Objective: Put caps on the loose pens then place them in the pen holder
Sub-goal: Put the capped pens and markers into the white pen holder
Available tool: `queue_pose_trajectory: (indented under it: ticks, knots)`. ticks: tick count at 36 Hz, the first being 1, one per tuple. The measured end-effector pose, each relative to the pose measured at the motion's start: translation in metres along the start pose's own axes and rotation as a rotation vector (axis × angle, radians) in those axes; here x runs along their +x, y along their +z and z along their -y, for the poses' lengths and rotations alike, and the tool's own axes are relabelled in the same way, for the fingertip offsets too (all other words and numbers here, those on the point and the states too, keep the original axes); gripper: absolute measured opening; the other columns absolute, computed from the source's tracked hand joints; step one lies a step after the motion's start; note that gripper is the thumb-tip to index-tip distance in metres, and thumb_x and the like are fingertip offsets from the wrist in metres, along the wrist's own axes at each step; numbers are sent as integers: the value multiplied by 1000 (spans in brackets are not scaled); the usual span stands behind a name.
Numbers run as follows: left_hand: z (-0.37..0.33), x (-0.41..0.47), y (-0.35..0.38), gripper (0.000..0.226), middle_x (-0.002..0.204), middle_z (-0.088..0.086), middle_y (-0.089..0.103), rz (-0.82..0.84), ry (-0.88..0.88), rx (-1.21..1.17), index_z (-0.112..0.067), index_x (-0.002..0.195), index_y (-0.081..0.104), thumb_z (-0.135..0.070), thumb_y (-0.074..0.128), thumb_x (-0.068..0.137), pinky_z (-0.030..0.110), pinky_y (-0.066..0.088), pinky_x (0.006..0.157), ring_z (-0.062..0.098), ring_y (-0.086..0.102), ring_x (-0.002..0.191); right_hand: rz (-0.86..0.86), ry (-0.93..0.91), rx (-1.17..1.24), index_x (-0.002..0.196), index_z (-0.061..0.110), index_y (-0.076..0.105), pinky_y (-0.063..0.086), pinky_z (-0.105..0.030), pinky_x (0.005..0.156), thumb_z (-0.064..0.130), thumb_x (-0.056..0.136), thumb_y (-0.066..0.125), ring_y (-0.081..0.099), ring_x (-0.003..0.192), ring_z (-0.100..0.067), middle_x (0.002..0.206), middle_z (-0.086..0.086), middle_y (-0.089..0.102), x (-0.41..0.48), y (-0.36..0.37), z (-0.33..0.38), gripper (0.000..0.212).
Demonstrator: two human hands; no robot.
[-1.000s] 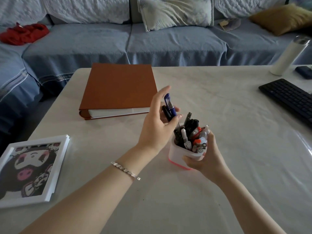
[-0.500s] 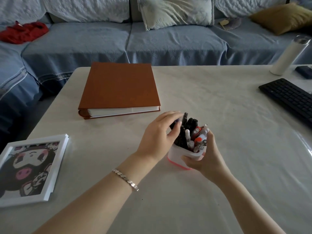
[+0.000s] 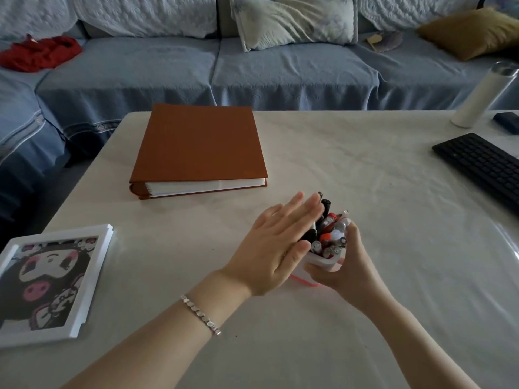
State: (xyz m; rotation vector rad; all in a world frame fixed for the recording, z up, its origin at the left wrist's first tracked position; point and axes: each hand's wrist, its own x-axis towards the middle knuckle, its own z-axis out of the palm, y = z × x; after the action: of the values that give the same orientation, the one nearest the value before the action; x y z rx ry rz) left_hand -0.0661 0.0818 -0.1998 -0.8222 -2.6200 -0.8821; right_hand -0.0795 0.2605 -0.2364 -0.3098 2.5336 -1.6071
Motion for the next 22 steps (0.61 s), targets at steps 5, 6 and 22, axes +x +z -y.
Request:
queue_pose_trajectory:
  ticks: [5, 6, 22]
  knots:
    - [-2, 8, -1, 49, 147, -12, 24, -22, -64, -3, -20, 141, 23, -40, 15, 97, 26, 17, 111, 2, 19, 138, -2, 23, -15, 123, 44, 25, 50, -14, 74, 17, 60, 83, 59, 101, -9, 116, 12, 54, -1, -1, -3, 90]
    - [-3, 8, -3, 46, 145, -13, 27, -48, -89, -66, -21, 140, 27, -37, 21, 97, 22, 17, 110, -1, 22, 136, -1, 31, -11, 124, 44, 26, 52, -22, 80, 19, 60, 83, 59, 104, -10, 119, 12, 53, -1, -1, -3, 90]
    - [30, -1, 11, 55, 115, -19, 60, -39, -617, -756, -39, 115, 52, -8, 71, 74, 19, 44, 93, 1, 56, 110, 5, 117, 96, 110, 47, 38, 54, -44, 84, 6, 56, 82, 65, 96, -17, 97, 17, 60, 25, 5, 15, 81]
